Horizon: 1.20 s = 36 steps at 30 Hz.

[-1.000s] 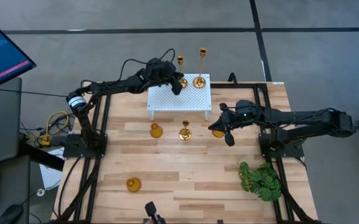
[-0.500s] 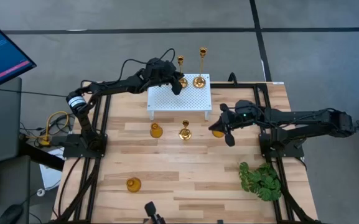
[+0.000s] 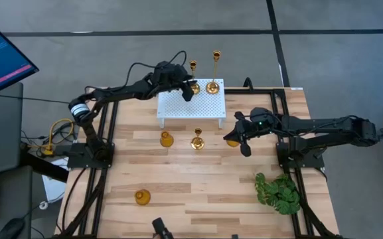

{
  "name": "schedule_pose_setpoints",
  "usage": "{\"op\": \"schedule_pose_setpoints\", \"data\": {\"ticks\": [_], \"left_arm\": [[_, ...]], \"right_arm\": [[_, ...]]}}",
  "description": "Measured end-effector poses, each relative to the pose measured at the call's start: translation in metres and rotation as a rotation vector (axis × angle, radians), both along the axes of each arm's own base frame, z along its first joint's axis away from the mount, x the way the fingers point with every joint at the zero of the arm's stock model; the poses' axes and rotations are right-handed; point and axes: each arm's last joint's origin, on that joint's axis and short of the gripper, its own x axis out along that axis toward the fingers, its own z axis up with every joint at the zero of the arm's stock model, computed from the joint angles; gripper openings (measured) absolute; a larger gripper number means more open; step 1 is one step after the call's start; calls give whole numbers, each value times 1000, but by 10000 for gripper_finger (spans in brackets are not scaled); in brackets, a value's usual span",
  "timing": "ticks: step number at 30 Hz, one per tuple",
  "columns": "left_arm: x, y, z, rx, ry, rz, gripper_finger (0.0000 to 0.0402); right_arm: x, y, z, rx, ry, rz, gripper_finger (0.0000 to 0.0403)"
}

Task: Pick & Place candle stick holders
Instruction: Put the small gold candle holder on the shelf

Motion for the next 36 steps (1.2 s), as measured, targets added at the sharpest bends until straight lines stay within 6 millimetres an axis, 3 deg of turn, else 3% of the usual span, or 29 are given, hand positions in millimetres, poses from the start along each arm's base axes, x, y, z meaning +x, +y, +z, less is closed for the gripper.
{"op": "schedule_pose_setpoints", "data": {"ticks": [8,18,26,36], "left_arm": [[-36,-24,33,-8,58,-5,122],[-90,-73,46,-183,197,-93,121],[-106,-125,9,-239,234,-372,121],[-86,-173,-62,-166,194,-610,121]], "right_arm": [[-1,0,-3,6,26,0,7],[-2,0,-3,7,32,1,7],[-2,0,-3,7,30,0,7],[-1,0,-2,4,20,0,7]]}}
